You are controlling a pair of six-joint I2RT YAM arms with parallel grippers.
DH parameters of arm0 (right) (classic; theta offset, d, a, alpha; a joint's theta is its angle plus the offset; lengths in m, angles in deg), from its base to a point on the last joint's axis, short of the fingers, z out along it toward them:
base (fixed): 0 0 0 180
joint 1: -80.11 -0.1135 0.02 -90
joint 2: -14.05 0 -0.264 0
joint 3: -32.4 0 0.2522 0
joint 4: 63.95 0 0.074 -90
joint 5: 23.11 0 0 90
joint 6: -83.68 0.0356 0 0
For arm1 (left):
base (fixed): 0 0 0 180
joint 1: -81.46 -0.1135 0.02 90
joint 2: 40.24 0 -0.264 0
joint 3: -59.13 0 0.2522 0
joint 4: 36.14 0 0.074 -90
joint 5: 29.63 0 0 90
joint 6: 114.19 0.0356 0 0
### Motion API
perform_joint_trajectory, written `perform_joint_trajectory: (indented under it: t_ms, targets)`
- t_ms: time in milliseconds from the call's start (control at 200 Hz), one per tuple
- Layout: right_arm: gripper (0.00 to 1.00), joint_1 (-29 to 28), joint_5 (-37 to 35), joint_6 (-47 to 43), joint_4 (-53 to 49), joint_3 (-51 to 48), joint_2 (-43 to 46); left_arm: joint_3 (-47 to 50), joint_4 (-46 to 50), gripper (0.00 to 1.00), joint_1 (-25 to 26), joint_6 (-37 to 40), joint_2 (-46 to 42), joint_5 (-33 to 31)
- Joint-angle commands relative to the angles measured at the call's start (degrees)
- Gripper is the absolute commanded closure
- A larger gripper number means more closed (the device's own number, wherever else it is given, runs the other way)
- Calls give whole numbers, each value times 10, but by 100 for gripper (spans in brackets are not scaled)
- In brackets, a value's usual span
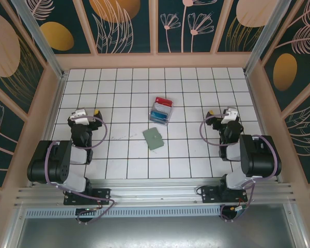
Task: Put the credit cards into the card holder
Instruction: Pick up the card holder from the center of the table.
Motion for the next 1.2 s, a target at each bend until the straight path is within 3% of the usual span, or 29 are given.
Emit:
perform_joint_trajectory:
  t_ms: [0, 806, 926, 1026, 1081, 1191]
  targets:
    - [1, 3, 8, -5, 6, 11, 1, -9, -3, 1, -2, 9, -1, 12]
    - [1, 2, 7, -6, 8, 10, 3, -9, -2, 1, -2, 9, -5, 8]
    - [1, 0, -6, -1, -86, 33, 65, -38, 110, 1, -2, -6, -70, -15]
    - [1, 2, 4, 35, -300, 110, 133, -115, 340, 1, -2, -78, -137, -69]
    - [1, 3, 18, 53, -358, 133, 153, -145, 415, 1, -2, -96, -156, -80]
    - [1, 18, 122, 140, -392, 140, 177, -145, 462, 1, -2, -128, -205, -38]
